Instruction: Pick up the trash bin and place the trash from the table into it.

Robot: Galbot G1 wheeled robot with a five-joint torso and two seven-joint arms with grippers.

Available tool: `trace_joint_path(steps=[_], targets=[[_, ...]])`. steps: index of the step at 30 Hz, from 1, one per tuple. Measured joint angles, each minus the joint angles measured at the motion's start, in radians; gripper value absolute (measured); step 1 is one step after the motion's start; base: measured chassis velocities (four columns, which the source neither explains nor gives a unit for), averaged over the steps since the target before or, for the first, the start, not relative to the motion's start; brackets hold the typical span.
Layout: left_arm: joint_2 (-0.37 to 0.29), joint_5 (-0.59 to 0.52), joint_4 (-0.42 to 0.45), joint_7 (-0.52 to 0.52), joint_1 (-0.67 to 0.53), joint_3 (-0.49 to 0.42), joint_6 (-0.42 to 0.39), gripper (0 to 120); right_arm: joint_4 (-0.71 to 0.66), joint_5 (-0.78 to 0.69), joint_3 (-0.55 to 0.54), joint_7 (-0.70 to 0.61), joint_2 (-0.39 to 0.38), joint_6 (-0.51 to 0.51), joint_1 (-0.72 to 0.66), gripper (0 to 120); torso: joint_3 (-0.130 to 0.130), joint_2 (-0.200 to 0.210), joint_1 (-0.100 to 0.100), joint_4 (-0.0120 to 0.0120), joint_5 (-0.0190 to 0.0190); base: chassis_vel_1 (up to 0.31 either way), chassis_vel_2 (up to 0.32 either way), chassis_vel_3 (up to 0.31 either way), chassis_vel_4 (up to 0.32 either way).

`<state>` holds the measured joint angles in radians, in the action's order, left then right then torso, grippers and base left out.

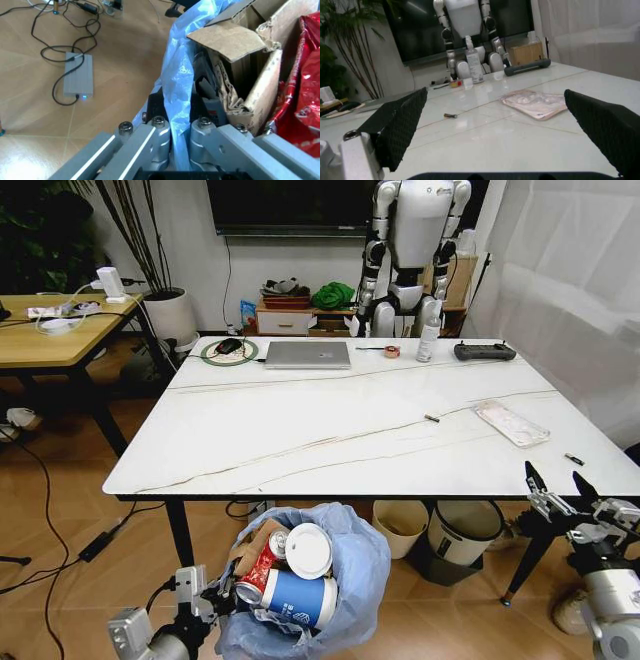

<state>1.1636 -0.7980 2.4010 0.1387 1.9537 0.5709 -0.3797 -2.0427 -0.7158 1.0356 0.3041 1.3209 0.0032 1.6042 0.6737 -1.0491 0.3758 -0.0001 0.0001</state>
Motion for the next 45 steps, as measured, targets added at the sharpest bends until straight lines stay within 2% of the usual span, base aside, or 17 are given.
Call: trace_joint_path(steps=[35, 43, 45], targets=[[0.001, -0.003, -0.009, 0.014, 0.016, 0.001, 0.0, 0, 0.066, 0.0, -0.033, 0.03, -0.032, 0.009, -0.039, 100, 0.0, 0.0, 0.0, -0.0002, 0.0, -0.093, -0.09, 0.091, 0.091], [-0.021, -0.063, 0.023, 0.073, 0.048, 0.022, -0.026, 0, 0.111, -0.005, -0.092, 0.007, -0.118, 0.039, -0.098, 100, 0.0, 0.0, 0.0, -0.0002, 0.0001, -0.065, -0.062, 0.06, 0.064], [-0.025, -0.066, 0.033, 0.082, 0.06, 0.033, -0.03, 0, 0.114, 0.029, -0.129, -0.081, -0.18, 0.034, -0.12, 100, 0.0, 0.0, 0.0, -0.0002, 0.0004, -0.008, -0.026, 0.004, 0.003]])
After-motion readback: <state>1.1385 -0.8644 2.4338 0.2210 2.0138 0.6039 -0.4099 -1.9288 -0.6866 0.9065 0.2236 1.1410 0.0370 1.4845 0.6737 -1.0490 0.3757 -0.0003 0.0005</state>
